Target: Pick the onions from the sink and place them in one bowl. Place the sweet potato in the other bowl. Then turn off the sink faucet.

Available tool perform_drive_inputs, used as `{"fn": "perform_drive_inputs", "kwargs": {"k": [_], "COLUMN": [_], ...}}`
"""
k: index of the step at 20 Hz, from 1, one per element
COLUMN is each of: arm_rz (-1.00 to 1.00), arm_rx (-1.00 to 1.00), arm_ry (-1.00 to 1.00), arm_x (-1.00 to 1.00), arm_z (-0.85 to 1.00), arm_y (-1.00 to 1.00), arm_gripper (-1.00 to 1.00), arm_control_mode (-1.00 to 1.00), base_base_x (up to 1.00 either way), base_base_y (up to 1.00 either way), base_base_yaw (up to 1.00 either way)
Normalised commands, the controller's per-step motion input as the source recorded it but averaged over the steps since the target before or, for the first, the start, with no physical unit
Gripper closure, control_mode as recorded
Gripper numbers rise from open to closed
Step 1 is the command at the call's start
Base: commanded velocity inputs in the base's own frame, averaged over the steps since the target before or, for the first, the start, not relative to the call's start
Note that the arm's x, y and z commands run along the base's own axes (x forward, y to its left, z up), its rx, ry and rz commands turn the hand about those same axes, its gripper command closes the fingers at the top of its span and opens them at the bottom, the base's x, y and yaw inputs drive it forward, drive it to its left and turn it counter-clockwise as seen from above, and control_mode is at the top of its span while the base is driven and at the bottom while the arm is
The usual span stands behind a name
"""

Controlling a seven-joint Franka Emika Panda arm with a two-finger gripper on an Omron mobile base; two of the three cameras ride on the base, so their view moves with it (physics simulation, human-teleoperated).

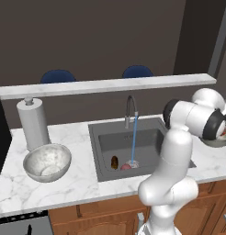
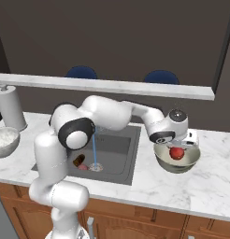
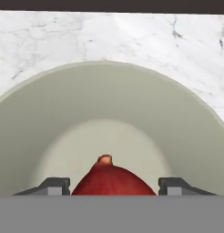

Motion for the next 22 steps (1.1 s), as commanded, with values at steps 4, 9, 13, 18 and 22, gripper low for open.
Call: {"fn": "perform_drive_inputs", "kwargs": {"k": [4,9,13,18,22], "arm_rz": [0.0,0.0,0.0,0.0,0.0], "arm_rx": [0.0,0.0,0.0,0.0,-0.01], "arm_ry": [0.0,0.0,0.0,0.0,0.0], "arm_x": [0.24,0.2,0.0,0.0,-0.09], "arm_z": [-0.05,0.03,0.26,0.47,0.66], "arm_y": [-0.22,-0.11,-0.09,0.0,0.19], "arm_gripper": [-1.0,-1.0,-1.0,-1.0,-1.0], "arm_control_mode": [-1.0,-1.0,-1.0,-1.0,-1.0], "base_base_x": [0.0,0.0,0.0,0.0,0.0], "base_base_y": [0.0,0.0,0.0,0.0,0.0], "base_base_yaw": [0.0,0.0,0.0,0.0,0.0]}}
